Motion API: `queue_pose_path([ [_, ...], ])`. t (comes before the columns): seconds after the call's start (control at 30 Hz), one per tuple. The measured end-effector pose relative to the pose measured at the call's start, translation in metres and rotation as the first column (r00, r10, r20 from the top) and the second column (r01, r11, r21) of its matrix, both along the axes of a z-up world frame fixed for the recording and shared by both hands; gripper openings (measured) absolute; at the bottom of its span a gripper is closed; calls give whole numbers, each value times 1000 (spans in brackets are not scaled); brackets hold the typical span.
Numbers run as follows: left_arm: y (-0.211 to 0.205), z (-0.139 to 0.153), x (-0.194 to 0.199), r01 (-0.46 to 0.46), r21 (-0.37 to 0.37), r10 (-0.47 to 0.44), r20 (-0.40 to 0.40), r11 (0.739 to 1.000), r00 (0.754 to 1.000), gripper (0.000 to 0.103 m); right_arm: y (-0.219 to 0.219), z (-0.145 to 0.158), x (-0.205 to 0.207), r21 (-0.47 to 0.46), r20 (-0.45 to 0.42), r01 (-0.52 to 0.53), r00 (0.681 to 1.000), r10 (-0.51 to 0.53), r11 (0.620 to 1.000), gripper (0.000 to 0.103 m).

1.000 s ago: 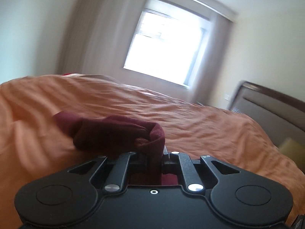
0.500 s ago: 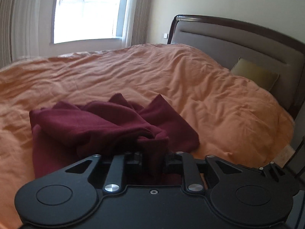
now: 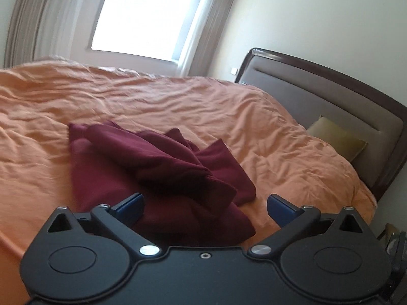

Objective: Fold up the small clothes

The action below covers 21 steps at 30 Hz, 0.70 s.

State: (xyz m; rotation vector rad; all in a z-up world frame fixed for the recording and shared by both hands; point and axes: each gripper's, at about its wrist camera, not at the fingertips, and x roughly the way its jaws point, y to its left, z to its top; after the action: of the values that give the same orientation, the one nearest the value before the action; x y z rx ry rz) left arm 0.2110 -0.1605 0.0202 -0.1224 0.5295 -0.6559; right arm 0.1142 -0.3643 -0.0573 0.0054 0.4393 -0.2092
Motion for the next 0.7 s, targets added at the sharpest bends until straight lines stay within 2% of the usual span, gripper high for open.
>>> queue_pose_path([
  [0.13, 24, 5, -12, -78, -8, 78, 19, 997, 997, 102, 8, 4, -4, -9, 10, 4, 1000, -4, 1000, 103],
  [0.23, 48, 1, -5, -225, -14, 224, -39, 974, 974, 102, 15, 12, -7, -24, 29, 11, 1000, -10, 1000, 103],
  [0.27, 57, -3, 0, -290, -13, 288, -69, 957, 955, 102, 18, 15, -7, -26, 37, 14, 999, -13, 1000, 103],
  [0.3, 66, -7, 6, -365, -7, 362, -106, 931, 926, 102, 21, 19, -7, -26, 47, 16, 999, -15, 1000, 103],
  [0.4, 91, -25, 23, -535, -17, 517, -233, 845, 824, 102, 28, 29, -9, -16, 81, 26, 996, -25, 1000, 103],
  [0.47, 104, -37, 30, -561, -60, 518, -312, 826, 796, 102, 32, 36, -11, 0, 111, 20, 994, -20, 1000, 103],
  [0.53, 109, -44, 32, -548, -82, 498, -324, 833, 805, 102, 36, 44, -10, 14, 130, -5, 992, 3, 1000, 103],
  [0.63, 104, -47, 30, -493, -32, 469, -262, 869, 843, 102, 45, 53, -4, -9, 114, -42, 993, 42, 999, 103],
  [0.7, 101, -47, 28, -486, 0, 473, -227, 874, 851, 102, 54, 57, 1, -49, 101, -45, 994, 50, 998, 103],
])
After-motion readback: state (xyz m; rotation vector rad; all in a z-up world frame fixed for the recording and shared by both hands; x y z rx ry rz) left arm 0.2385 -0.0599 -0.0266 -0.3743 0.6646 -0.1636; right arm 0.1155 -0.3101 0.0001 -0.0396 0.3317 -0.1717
